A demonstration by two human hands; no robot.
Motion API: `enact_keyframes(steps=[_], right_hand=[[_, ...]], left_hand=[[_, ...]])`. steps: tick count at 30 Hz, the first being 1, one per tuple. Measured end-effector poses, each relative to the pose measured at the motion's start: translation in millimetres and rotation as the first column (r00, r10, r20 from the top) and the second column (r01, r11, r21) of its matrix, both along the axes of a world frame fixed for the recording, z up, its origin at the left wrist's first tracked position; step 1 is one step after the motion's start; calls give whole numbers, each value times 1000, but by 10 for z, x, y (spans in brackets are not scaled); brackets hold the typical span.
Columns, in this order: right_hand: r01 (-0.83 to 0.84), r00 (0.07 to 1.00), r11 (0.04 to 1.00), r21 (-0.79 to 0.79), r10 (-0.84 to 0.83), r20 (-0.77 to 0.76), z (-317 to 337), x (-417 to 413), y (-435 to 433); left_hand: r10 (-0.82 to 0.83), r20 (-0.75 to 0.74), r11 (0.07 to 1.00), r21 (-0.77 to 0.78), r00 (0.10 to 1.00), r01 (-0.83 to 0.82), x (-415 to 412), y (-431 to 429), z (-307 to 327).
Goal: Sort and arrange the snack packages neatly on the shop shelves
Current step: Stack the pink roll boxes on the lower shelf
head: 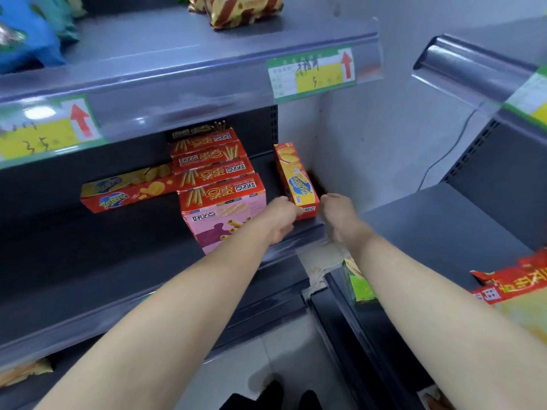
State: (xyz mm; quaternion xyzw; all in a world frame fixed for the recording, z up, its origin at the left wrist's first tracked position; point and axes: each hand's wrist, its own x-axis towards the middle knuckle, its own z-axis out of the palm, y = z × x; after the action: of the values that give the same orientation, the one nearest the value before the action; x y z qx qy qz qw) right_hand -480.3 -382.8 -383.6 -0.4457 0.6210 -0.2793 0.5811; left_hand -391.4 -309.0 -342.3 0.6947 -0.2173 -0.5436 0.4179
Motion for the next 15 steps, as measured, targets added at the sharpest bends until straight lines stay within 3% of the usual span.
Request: enact_keyframes(steps=[3,7,15], right_hand=[[-78,997,995,64,75,36,-62,68,-108],[-89,994,992,94,83,65,-154,125,-205],[-20,988,997,73,9,154,-159,-14,-102]], left_hand=[[26,10,999,24,1000,-26,46,-162,-127],[73,-94,997,39,993,-70,70,-296,-296],[224,-143,973,-20,964,-229,-132,-298,-336]])
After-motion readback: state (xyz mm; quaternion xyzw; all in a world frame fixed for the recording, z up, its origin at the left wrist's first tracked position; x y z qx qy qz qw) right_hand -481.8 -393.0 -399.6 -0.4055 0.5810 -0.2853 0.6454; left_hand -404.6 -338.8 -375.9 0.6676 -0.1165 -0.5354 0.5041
